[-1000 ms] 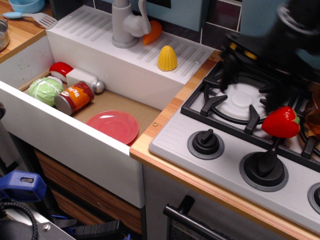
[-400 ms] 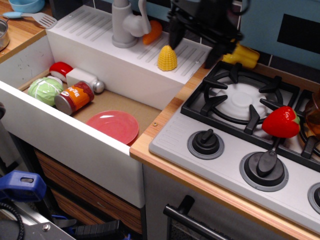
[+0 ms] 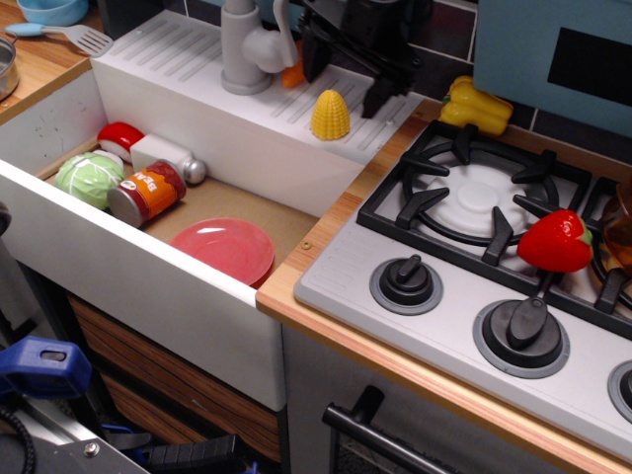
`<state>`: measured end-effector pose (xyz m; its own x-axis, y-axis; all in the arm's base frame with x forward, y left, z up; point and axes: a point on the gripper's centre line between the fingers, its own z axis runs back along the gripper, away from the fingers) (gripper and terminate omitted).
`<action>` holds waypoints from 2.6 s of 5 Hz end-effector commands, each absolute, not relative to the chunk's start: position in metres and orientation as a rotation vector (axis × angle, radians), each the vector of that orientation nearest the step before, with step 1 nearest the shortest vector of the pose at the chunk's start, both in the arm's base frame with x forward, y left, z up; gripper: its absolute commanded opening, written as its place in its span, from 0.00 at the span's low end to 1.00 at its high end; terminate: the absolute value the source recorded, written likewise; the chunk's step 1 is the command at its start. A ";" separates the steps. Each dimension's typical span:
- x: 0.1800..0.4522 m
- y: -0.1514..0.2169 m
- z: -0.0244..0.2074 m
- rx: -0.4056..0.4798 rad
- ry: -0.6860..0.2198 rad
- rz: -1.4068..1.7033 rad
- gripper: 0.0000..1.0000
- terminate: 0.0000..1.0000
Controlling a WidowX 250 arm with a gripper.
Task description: Put corn on plate
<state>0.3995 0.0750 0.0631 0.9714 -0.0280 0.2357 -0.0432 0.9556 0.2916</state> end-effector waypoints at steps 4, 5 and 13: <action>0.398 0.096 0.046 0.263 -0.363 -0.040 1.00 0.00; 0.408 0.096 0.047 0.251 -0.364 -0.057 1.00 0.00; 0.314 0.107 0.028 0.257 -0.194 0.115 0.00 0.00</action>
